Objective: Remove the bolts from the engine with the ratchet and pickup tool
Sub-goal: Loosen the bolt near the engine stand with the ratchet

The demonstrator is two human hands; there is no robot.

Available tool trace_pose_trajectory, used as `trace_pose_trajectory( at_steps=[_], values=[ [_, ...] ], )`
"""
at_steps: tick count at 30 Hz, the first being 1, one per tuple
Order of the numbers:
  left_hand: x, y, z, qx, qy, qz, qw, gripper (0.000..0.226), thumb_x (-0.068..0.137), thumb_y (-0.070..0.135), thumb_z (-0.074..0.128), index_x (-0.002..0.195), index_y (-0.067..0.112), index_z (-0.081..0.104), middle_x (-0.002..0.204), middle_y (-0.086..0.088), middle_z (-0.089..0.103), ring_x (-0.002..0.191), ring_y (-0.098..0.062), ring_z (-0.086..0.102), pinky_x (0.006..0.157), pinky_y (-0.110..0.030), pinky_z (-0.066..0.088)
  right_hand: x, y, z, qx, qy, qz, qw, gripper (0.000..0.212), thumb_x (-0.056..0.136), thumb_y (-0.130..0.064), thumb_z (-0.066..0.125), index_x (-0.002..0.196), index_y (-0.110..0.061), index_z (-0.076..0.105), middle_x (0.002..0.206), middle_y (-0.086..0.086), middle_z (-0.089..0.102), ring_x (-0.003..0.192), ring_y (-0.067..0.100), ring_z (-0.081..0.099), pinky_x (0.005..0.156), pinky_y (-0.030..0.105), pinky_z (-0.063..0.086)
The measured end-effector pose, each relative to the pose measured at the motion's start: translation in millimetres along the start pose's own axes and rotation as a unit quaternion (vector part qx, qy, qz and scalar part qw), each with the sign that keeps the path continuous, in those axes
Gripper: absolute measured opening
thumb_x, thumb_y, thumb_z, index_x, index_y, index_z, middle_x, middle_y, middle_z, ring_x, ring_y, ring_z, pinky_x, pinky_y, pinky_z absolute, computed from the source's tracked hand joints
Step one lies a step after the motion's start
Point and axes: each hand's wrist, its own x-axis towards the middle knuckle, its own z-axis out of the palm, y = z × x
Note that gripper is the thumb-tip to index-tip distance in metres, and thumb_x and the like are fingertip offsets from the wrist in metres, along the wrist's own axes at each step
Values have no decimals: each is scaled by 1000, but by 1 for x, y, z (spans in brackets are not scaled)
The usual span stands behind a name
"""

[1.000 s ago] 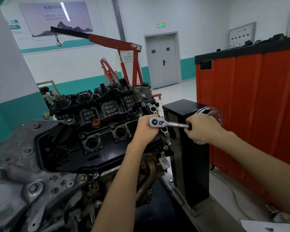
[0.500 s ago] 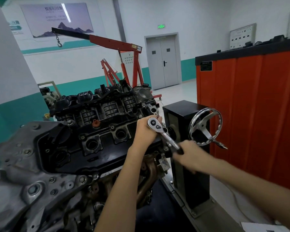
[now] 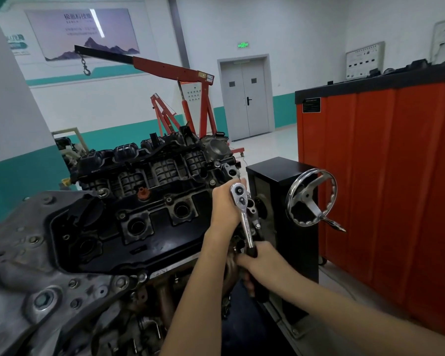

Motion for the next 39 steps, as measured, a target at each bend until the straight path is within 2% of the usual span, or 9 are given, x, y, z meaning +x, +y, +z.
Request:
trace_pose_trajectory(
  at_steps=[5,10,12,19,22,25,28,33,39],
  values=[
    [3,-5,-15,4,-53,-28,998,55,95,9,60,53,20,26,42,12,29,46,-4,25,49,-15,23,13,-8,-49,-261,39,-11,964,24,90,-14,56,68,-15,49,56,0,51,33,3,46,37,19,36],
    [5,1,-21,75,-102,4,992,55,93,13,63,49,21,32,41,11,34,45,-6,29,50,-17,25,40,-50,-120,-596,108,-122,786,18,88,-31,53,75,-24,43,61,-8,39,63,19,47,58,26,33],
    [4,3,-18,63,-73,-4,995,55,95,12,60,49,21,32,42,10,32,45,-6,28,50,-18,24,44,-53,-120,-615,124,-139,767,18,87,-32,54,75,-24,42,60,-9,37,61,17,45,56,26,30],
    [-1,4,-5,10,7,-19,1000,57,97,8,55,51,20,24,47,8,24,45,-6,22,49,-20,20,5,1,-25,-174,87,-39,980,29,87,-9,59,63,-20,47,52,-3,49,37,3,45,41,18,35],
    [-4,4,-2,-4,2,-6,1000,55,97,7,55,53,20,24,49,9,24,46,-5,22,49,-16,19,-2,5,12,16,54,-16,998,25,86,-4,52,64,-14,46,47,5,45,35,16,42,38,25,35],
    [0,1,-11,5,-21,-20,1000,56,96,8,57,53,20,25,43,11,26,45,-5,24,49,-18,22,4,3,-8,-124,84,-34,988,25,85,-6,54,62,-17,48,51,-1,47,41,11,44,41,25,37],
    [2,-1,-23,14,-72,-30,997,53,94,8,60,54,15,27,44,11,27,48,-5,25,51,-19,24,16,-18,-63,-346,51,-48,936,10,91,-19,55,81,-20,53,69,-1,53,51,8,50,42,18,37],
    [2,3,-21,50,-58,-19,997,55,94,7,59,50,21,29,42,10,28,45,-6,26,51,-19,23,36,-65,-117,-650,100,-145,740,16,91,-35,51,86,-21,44,71,-3,43,70,20,54,59,27,34],
    [2,0,-9,-17,23,-43,999,55,95,3,56,52,19,25,47,10,24,48,-6,20,51,-26,19,7,-12,-43,-270,87,-70,956,31,86,-11,60,65,-27,44,57,-6,51,41,1,48,41,16,36]
  ],
)
